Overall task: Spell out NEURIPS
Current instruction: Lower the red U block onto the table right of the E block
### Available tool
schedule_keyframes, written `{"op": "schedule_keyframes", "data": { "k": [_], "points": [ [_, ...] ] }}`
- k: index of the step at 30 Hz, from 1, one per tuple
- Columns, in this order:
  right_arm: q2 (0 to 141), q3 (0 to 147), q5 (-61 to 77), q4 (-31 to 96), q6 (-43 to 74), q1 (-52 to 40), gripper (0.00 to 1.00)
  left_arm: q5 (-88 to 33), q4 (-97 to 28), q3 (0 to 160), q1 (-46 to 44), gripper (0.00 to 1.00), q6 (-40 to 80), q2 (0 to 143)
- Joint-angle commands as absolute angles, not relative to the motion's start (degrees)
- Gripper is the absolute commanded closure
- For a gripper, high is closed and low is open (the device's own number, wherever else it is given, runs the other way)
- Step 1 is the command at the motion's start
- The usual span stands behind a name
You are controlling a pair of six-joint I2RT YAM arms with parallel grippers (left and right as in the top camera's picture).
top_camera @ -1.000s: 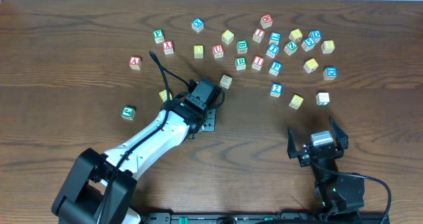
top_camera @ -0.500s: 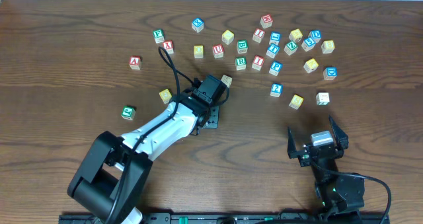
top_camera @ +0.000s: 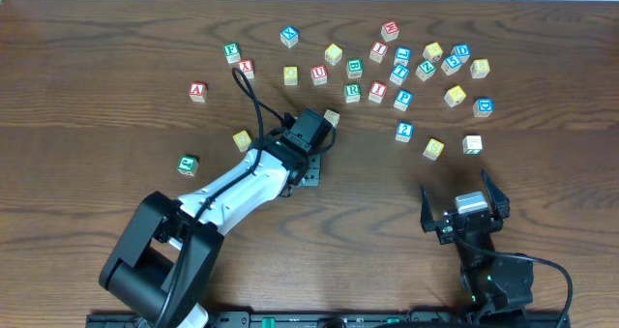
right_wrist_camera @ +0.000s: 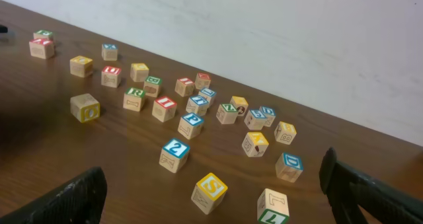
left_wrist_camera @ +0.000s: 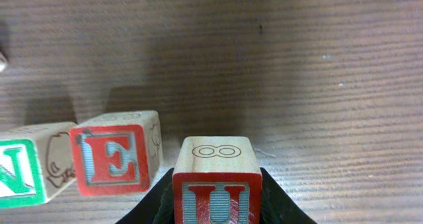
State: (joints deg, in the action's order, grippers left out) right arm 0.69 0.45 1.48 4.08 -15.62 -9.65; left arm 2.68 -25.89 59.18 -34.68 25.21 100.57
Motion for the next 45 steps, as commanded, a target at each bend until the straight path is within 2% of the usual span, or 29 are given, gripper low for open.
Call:
{"op": "schedule_keyframes", "data": {
  "k": [1,45],
  "points": [
    [0.38,0.32,1.04,4.29,-14.83,-8.93,0.01,5.19,-25.56,60.9,-34.7,0.74,25.56,100.73],
    [0.38,0.32,1.04,4.29,-14.83,-8.93,0.01,6.24,-23.9,61.1,-34.65,0.74,26.92,103.53]
  ]
}}
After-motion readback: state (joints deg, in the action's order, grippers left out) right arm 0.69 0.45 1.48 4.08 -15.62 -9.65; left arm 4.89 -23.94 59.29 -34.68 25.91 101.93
